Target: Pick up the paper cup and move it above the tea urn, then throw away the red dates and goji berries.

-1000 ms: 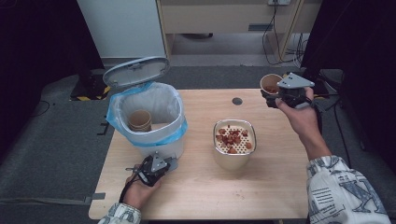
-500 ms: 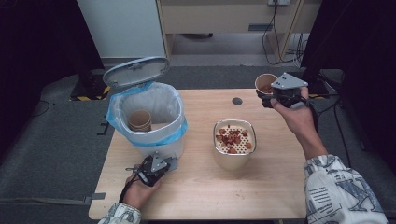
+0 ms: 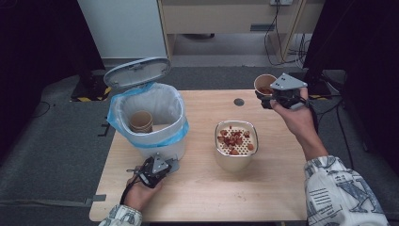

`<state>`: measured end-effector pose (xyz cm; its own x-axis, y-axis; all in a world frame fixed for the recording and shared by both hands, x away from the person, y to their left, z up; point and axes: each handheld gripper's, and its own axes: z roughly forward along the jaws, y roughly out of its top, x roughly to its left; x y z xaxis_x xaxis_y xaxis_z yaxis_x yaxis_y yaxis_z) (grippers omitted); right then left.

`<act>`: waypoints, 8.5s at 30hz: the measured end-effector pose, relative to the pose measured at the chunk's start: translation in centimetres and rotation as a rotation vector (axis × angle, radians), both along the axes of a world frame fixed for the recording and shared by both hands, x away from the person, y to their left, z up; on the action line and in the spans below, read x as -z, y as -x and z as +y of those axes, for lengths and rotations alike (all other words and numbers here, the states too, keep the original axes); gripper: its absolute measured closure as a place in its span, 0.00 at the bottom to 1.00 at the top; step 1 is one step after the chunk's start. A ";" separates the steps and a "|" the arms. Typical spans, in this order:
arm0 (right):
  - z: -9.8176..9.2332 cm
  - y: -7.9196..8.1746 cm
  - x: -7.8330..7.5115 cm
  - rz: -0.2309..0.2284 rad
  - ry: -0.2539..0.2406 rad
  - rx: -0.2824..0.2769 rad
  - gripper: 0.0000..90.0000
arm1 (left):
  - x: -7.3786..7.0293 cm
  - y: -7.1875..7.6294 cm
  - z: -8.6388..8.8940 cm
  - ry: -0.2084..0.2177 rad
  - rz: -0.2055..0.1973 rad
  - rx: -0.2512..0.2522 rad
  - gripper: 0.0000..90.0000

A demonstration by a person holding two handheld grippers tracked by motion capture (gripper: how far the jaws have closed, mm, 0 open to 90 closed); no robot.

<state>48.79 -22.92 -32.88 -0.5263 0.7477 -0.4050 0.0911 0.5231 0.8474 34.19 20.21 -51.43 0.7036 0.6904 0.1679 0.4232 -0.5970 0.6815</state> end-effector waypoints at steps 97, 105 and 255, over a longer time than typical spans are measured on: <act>3.1 2.8 0.4 -0.198 0.364 -0.200 0.33 | 0.0 0.0 0.0 0.000 0.001 -0.001 1.00; 3.8 3.4 0.6 -0.205 0.400 -0.219 0.32 | 0.0 0.0 0.0 0.001 0.001 -0.001 1.00; 7.7 6.9 -1.9 -0.717 1.360 -0.256 0.33 | 0.0 0.0 0.0 0.005 -0.001 -0.003 1.00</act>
<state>41.90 -15.26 -30.97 0.0151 -0.4531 -0.8913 -0.3181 0.8429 -0.4339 34.22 20.21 -51.44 0.7015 0.6934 0.1647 0.4245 -0.5922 0.6850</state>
